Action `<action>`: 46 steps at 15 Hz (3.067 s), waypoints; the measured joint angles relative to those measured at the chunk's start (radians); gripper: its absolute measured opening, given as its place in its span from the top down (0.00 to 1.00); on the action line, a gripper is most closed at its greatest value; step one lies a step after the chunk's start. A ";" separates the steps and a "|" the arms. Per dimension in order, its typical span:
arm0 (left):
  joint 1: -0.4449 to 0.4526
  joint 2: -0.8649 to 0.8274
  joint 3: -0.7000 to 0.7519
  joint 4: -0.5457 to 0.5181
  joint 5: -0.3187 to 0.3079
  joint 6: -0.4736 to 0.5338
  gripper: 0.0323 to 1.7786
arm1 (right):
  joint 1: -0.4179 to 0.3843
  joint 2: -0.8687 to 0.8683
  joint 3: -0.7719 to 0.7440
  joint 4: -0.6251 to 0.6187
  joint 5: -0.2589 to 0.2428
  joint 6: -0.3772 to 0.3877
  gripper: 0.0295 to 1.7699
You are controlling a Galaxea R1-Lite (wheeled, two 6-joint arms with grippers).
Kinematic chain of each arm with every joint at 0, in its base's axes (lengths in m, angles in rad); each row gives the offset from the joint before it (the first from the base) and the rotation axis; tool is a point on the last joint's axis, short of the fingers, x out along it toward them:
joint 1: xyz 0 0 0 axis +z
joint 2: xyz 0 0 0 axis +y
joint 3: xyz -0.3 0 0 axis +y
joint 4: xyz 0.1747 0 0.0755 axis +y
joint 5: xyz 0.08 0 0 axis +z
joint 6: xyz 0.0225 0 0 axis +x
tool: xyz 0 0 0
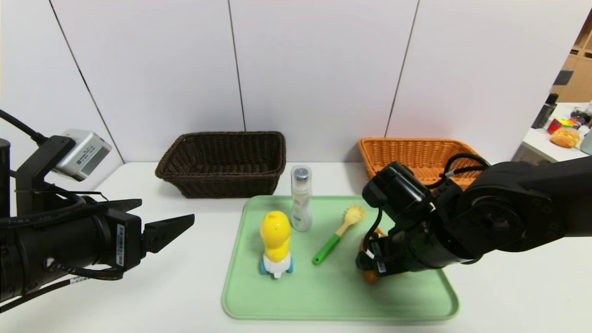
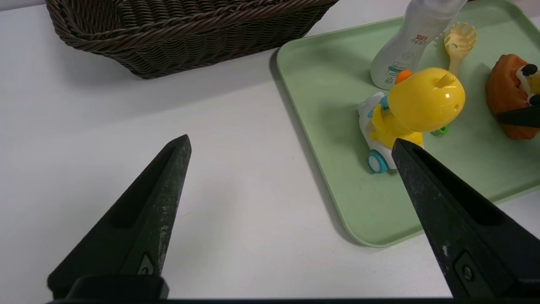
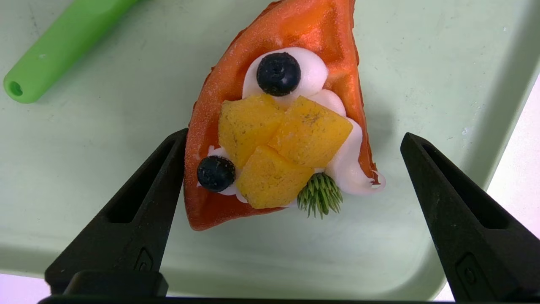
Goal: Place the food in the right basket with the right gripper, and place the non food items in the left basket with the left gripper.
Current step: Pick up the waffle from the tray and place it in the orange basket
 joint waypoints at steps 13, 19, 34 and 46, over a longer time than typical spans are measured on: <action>0.000 0.000 0.002 0.000 0.000 0.000 0.05 | 0.011 -0.059 0.002 0.002 -0.030 -0.041 0.48; 0.000 0.000 0.009 0.000 0.000 0.001 0.05 | 0.022 -0.154 -0.001 0.041 -0.050 -0.072 0.52; 0.000 -0.001 0.009 0.000 0.000 0.001 0.05 | -0.067 -0.302 -0.154 -0.013 -0.081 -0.264 0.52; 0.001 -0.008 0.021 0.000 0.002 0.000 0.05 | -0.318 -0.182 -0.202 -0.256 -0.017 -0.424 0.52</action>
